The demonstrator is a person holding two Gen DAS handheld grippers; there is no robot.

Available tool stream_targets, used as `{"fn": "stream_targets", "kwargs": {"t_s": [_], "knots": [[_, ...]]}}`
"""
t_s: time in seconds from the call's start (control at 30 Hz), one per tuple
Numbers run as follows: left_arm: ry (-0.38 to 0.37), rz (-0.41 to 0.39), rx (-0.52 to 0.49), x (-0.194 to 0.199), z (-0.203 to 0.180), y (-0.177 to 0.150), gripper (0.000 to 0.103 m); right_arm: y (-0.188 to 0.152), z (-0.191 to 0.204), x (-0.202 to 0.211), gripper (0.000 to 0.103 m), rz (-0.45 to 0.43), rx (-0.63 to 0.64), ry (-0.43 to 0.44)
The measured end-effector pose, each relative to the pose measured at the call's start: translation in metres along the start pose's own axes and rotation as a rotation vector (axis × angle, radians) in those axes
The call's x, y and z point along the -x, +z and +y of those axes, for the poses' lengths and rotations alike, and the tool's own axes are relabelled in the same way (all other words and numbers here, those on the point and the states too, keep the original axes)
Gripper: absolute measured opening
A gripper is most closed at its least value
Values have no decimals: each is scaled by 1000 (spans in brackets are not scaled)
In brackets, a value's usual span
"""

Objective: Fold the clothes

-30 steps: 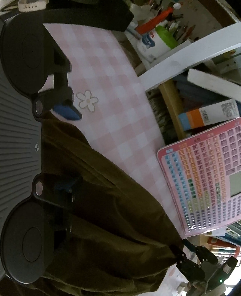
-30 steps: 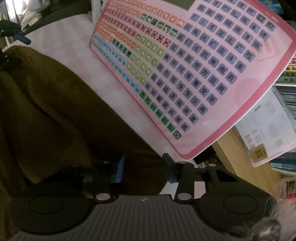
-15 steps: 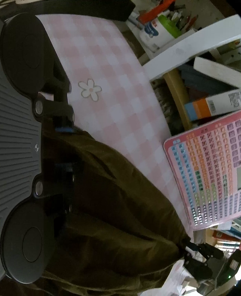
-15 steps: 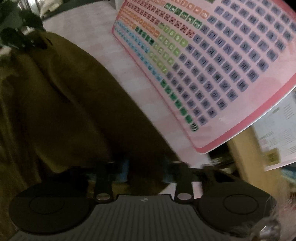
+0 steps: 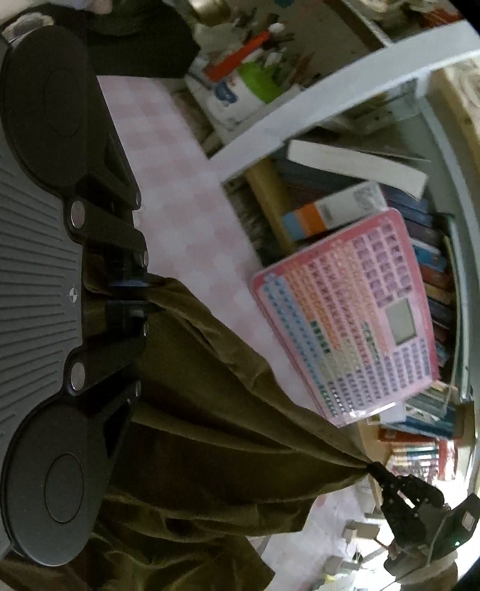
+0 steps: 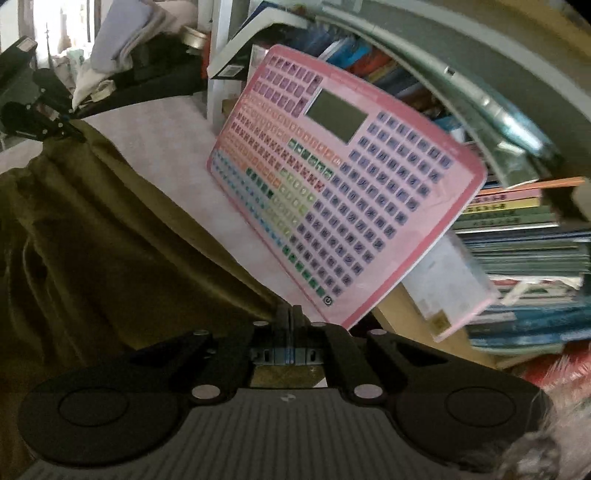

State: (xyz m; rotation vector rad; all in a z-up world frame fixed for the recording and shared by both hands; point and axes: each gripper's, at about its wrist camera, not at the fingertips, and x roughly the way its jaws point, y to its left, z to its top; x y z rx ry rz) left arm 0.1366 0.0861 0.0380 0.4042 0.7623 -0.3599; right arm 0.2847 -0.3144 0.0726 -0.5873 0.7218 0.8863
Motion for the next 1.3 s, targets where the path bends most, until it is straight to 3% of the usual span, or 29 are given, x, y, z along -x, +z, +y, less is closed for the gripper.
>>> {"fn": "stream_targets", "kwargs": {"t_s": [0.27,0.5,0.67,0.93,1.1,1.2,1.27,1.3], "knots": [[-11,-133,-57,43,-13,1,4,-8,42,77,1,-68,-36,-125],[-108,-162,-144,86,-51,-35,4,-51,138,142,1,-63,-137,-179],[-183,-140,-182,103,-81,-70,5,-102,228,148,1,-2,-292,-162],[-169,-149,-23,119,-86,-112,17,-156,324,112,0,79,-528,-279],[-156,-159,81,130,-88,-138,43,-169,356,112,1,75,-686,-362],[-155,-187,244,145,-73,-154,51,-172,363,120,2,65,-778,-418],[-170,-197,409,152,-64,-165,55,-172,363,126,9,45,-871,-446],[-178,-202,491,155,-60,-170,56,-172,363,130,24,34,-921,-459]]}}
